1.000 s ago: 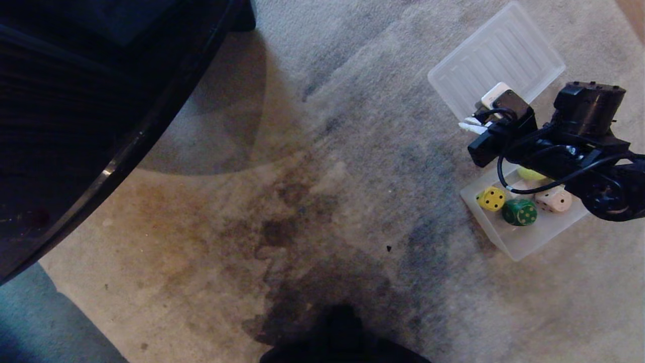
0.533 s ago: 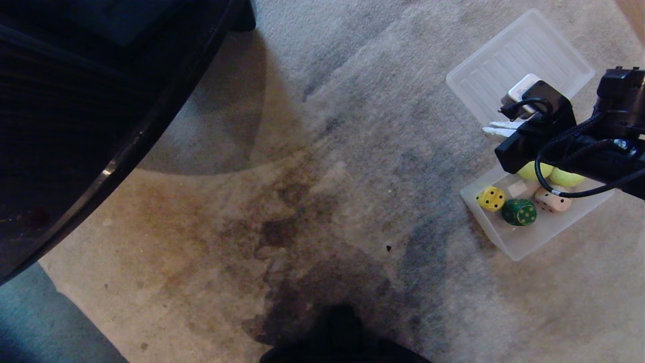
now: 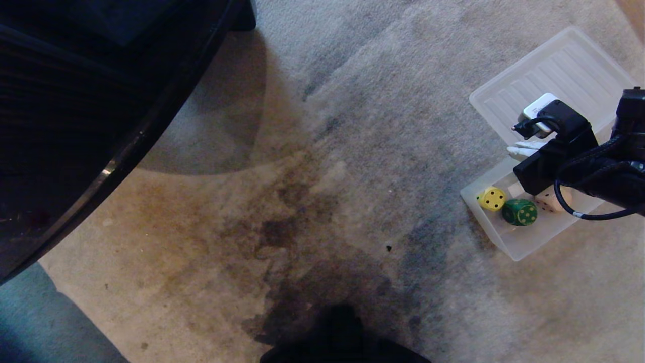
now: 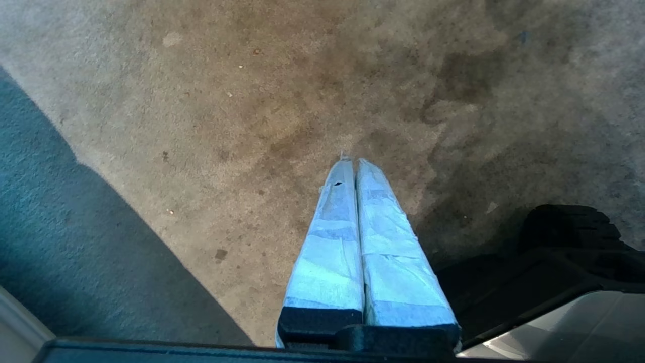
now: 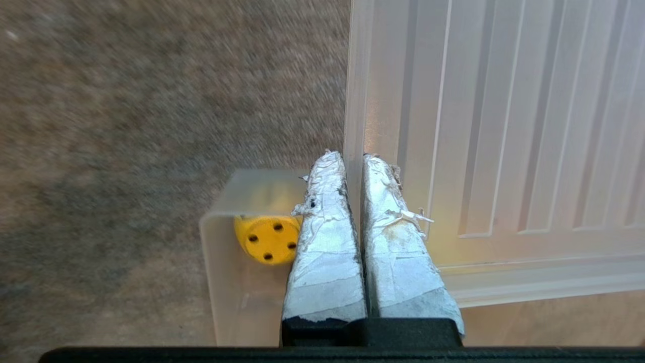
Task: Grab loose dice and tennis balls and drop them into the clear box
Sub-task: Close the lid
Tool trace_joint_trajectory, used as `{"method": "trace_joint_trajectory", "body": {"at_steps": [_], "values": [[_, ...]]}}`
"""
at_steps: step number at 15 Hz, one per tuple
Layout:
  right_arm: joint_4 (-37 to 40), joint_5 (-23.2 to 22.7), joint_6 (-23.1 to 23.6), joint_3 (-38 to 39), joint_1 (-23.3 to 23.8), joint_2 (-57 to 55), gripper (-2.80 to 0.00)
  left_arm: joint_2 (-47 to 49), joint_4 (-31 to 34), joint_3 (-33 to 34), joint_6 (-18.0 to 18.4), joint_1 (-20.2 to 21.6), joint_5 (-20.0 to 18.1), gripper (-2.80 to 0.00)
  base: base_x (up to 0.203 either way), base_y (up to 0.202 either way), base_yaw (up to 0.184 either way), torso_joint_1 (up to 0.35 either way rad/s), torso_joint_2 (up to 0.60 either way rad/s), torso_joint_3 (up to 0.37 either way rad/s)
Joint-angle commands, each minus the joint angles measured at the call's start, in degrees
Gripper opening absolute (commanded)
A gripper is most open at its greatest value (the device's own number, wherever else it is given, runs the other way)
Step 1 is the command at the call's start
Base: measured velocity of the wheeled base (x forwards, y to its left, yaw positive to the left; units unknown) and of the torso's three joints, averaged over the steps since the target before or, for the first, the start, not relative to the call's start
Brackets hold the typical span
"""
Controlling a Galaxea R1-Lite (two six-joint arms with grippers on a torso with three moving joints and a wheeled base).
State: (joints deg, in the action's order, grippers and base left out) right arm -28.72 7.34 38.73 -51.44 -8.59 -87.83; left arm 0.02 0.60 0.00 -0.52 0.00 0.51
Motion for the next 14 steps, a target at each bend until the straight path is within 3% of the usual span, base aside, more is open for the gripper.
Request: {"method": "trace_joint_trajectory", "body": {"at_steps": [1,2,4,5,7,9,14], "values": [[-0.19,0.04,0.21,0.47,-0.02,0.56,-2.8,-0.02,0.02,0.09,0.0,0.0,0.02,-2.8,0.0,0.0,0.0,0.0,0.0,0.0],[1.11,1.37,-2.14,1.35,-0.02,0.74,-2.8,0.06,0.02,0.0,0.0,0.0,0.02,-2.8,0.0,0.0,0.0,0.0,0.0,0.0],[7.0,3.99,-11.83,4.07,-0.02,1.98,-2.8,-0.02,-0.07,0.09,0.0,0.0,0.02,-2.8,0.0,0.0,0.0,0.0,0.0,0.0],[7.51,4.17,-12.34,4.32,-0.02,2.16,-2.8,-0.02,-0.02,0.0,0.0,0.0,0.02,-2.8,0.0,0.0,0.0,0.0,0.0,0.0],[9.5,4.17,-19.94,6.67,-0.02,2.82,-2.8,-0.02,-0.07,0.09,0.0,0.0,0.02,-2.8,0.0,0.0,0.0,0.0,0.0,0.0],[9.98,3.93,-23.12,8.09,-0.02,3.09,-2.8,-0.02,0.02,0.0,0.0,0.0,0.02,-2.8,0.0,0.0,0.0,0.0,0.0,0.0],[10.18,2.59,-24.49,10.92,-0.11,4.69,-2.8,-0.02,-0.07,0.0,0.0,0.0,0.02,-2.8,0.0,0.0,0.0,0.0,0.0,0.0]]}}
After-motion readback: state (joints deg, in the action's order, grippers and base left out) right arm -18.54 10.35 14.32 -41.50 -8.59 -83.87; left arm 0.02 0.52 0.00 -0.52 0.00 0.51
